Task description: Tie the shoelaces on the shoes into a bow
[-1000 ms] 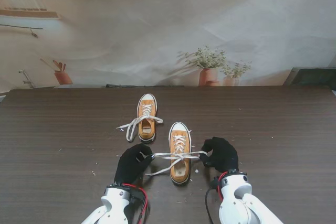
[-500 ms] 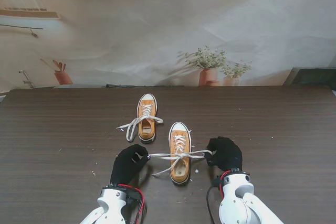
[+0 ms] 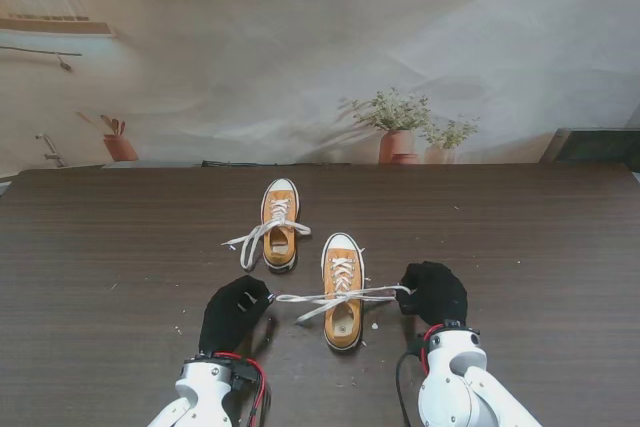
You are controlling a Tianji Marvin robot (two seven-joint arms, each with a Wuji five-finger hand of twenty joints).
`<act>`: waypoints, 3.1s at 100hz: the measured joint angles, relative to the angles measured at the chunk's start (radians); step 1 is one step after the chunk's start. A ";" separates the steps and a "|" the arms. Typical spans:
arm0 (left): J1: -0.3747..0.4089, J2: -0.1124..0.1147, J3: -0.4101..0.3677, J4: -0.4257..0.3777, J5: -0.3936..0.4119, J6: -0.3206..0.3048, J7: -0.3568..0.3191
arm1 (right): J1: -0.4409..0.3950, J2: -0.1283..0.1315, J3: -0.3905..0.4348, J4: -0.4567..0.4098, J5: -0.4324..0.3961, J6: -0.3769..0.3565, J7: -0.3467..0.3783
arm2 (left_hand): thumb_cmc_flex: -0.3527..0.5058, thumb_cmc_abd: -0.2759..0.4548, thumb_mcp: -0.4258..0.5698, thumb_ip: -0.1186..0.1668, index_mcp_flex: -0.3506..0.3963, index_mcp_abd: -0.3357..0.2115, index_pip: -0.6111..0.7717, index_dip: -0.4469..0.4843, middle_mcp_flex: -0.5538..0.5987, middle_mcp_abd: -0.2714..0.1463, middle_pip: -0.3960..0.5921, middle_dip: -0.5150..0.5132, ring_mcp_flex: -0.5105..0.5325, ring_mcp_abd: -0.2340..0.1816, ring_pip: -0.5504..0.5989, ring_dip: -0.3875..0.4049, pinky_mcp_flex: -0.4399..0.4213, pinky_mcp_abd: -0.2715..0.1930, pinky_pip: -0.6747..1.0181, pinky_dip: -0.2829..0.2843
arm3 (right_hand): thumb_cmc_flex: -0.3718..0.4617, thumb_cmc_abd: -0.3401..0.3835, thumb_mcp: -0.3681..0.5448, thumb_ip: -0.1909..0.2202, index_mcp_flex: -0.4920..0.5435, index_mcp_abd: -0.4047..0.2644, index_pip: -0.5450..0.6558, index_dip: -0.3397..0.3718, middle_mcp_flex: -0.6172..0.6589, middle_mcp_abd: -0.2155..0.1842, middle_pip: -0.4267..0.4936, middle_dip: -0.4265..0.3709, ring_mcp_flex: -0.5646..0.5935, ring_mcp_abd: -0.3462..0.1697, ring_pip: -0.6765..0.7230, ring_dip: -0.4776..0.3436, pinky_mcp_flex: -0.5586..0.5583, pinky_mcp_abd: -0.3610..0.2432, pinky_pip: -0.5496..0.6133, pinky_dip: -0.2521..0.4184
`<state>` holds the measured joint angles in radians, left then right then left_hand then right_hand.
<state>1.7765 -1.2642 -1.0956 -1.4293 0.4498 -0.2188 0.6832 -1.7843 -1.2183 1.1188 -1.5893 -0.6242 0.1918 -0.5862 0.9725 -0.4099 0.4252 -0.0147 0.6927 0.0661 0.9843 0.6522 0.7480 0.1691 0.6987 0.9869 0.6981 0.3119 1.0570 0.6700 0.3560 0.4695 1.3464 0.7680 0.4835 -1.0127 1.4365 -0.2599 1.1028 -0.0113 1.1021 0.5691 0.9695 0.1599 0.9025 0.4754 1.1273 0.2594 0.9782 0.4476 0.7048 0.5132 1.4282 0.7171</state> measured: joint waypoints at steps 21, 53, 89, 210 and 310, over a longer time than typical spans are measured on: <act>0.013 0.001 -0.017 -0.003 0.003 0.003 0.006 | -0.001 -0.002 0.005 0.005 0.015 0.007 0.004 | 0.003 0.000 0.000 0.000 0.012 0.000 -0.012 -0.011 0.001 0.000 -0.024 -0.015 0.000 0.005 -0.007 0.000 0.000 0.000 -0.001 0.000 | -0.002 0.072 -0.018 0.000 -0.030 -0.003 0.000 0.002 -0.020 0.010 0.000 0.000 -0.001 0.000 -0.003 0.000 0.005 0.000 -0.002 -0.002; 0.063 -0.008 -0.081 -0.061 0.032 -0.063 0.063 | -0.054 0.027 0.048 -0.072 0.004 -0.049 0.147 | 0.011 0.026 -0.112 0.001 -0.038 -0.001 -0.192 -0.131 -0.130 0.000 -0.047 -0.234 -0.040 0.020 -0.039 0.000 -0.062 0.002 -0.035 0.000 | -0.079 0.290 -0.201 0.133 -0.696 0.113 -0.403 -0.127 -0.413 0.009 0.016 -0.024 -0.271 -0.026 -0.076 0.000 -0.241 -0.056 -0.096 -0.003; 0.171 0.031 -0.193 -0.166 0.164 -0.090 0.013 | -0.068 0.063 0.042 -0.126 -0.110 -0.066 0.192 | -0.012 0.022 -0.136 0.012 -0.063 -0.001 -0.255 -0.142 -0.187 0.023 -0.119 -0.317 -0.133 0.021 -0.180 -0.014 -0.158 0.002 -0.092 -0.013 | -0.102 0.253 -0.287 0.109 -0.834 0.167 -0.403 -0.295 -0.514 0.000 -0.001 -0.036 -0.392 -0.049 -0.151 0.001 -0.345 -0.087 -0.163 0.007; 0.266 0.075 -0.233 -0.236 0.246 -0.185 -0.052 | 0.283 0.105 -0.401 0.110 -0.452 0.153 0.149 | -0.074 0.037 -0.130 0.014 -0.075 -0.001 -0.375 -0.117 -0.234 0.023 -0.209 -0.393 -0.221 0.019 -0.371 -0.051 -0.242 0.002 -0.238 -0.075 | -0.072 0.116 -0.209 0.108 -0.670 -0.111 -0.321 -0.293 -0.451 -0.020 -0.039 -0.056 -0.308 -0.062 -0.246 -0.017 -0.247 -0.116 -0.211 -0.025; 0.279 0.077 -0.232 -0.266 0.269 -0.145 -0.040 | 0.425 0.016 -0.378 0.273 -0.340 0.045 -0.173 | -0.074 0.048 -0.139 0.023 -0.074 -0.001 -0.379 -0.106 -0.230 0.023 -0.209 -0.397 -0.218 0.019 -0.371 -0.051 -0.230 0.002 -0.232 -0.075 | 0.125 0.088 -0.137 -0.038 -0.146 -0.284 -0.088 -0.259 0.122 -0.090 0.027 0.013 0.116 -0.126 0.098 0.037 0.169 -0.104 0.103 -0.015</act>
<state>2.0559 -1.1875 -1.3280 -1.6957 0.7190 -0.3635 0.6427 -1.3591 -1.2024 0.7403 -1.3158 -0.9646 0.2372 -0.7597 0.8990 -0.3619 0.2865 0.0085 0.6187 0.0649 0.6050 0.5460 0.5177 0.1922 0.4901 0.5896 0.4800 0.3311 0.6856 0.6190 0.1265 0.4717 1.1144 0.6930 0.6085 -0.9242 1.2994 -0.2978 0.9563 -0.2953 1.0139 0.3104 1.0919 0.0697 0.9298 0.4883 1.2437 0.1333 1.0760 0.4844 0.8738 0.4094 1.5316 0.7018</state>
